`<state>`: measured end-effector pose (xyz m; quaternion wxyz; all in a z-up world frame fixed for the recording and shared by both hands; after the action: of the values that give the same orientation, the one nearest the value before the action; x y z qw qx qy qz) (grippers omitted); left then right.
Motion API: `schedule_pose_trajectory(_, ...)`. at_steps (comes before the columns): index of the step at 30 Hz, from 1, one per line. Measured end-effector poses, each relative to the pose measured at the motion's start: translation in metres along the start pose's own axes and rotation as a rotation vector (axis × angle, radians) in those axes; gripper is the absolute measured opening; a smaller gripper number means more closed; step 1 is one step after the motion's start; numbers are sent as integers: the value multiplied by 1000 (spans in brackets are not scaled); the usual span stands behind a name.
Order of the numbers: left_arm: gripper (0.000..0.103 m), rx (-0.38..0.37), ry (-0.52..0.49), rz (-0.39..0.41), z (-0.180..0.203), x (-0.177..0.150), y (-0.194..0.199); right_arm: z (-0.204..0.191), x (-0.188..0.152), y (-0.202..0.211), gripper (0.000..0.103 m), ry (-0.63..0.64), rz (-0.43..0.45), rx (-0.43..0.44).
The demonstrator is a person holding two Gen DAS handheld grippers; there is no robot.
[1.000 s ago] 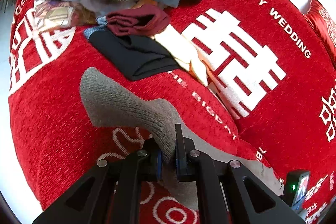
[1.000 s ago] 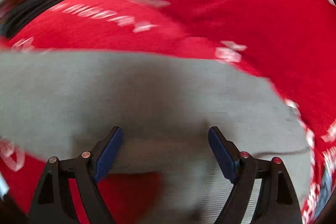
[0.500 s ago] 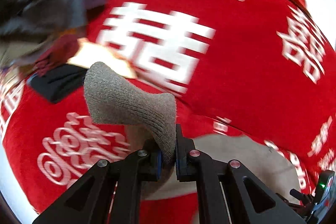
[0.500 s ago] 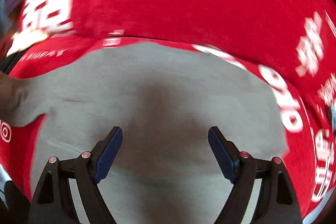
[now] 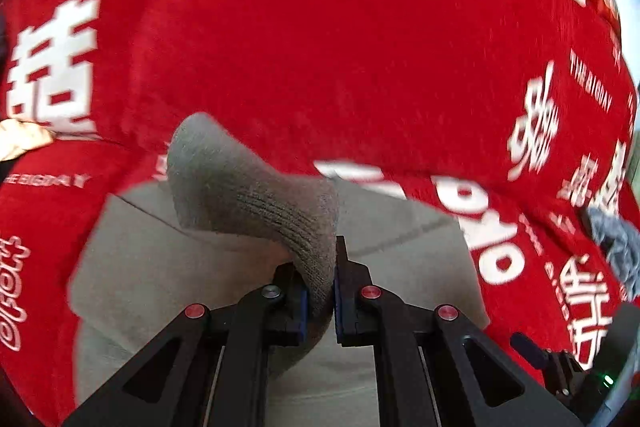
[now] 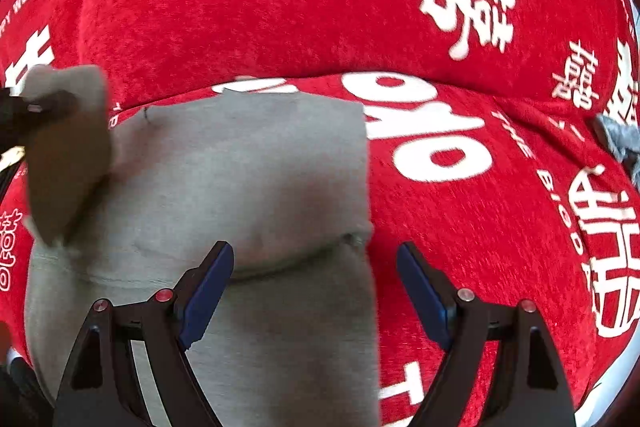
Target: Fold small clothes
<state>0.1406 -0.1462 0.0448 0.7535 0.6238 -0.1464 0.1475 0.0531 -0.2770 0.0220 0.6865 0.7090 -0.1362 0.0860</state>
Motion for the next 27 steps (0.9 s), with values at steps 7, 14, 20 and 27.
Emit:
schedule_pose_trajectory(7, 10, -15, -26, -118, 33, -22, -62, 21, -8, -18, 86, -43, -17, 57)
schedule_pose_trajectory(14, 88, -120, 31, -177, 20, -30, -58, 25, -13, -18, 86, -57, -2, 123)
schedule_pose_trajectory(20, 88, -264, 83, -134, -25, -29, -1, 9, -7, -7, 87, -12, 35, 172)
schedule_pose_trajectory(27, 88, -39, 255, -98, -139, -41, 4, -24, 24, -20, 87, 8, 7, 243)
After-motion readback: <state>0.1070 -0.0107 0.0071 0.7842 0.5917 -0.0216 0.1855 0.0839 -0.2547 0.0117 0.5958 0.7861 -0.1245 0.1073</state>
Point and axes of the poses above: each gripper's, at about its wrist camera, not at the fingertips, and y roughly against the way its jaws point, z to its right, x to its top, the point moved 7 cm from there along -y, roughly the way its jaws point, and after that the axes turned 12 degrees about -z, right-handed, at the moved point
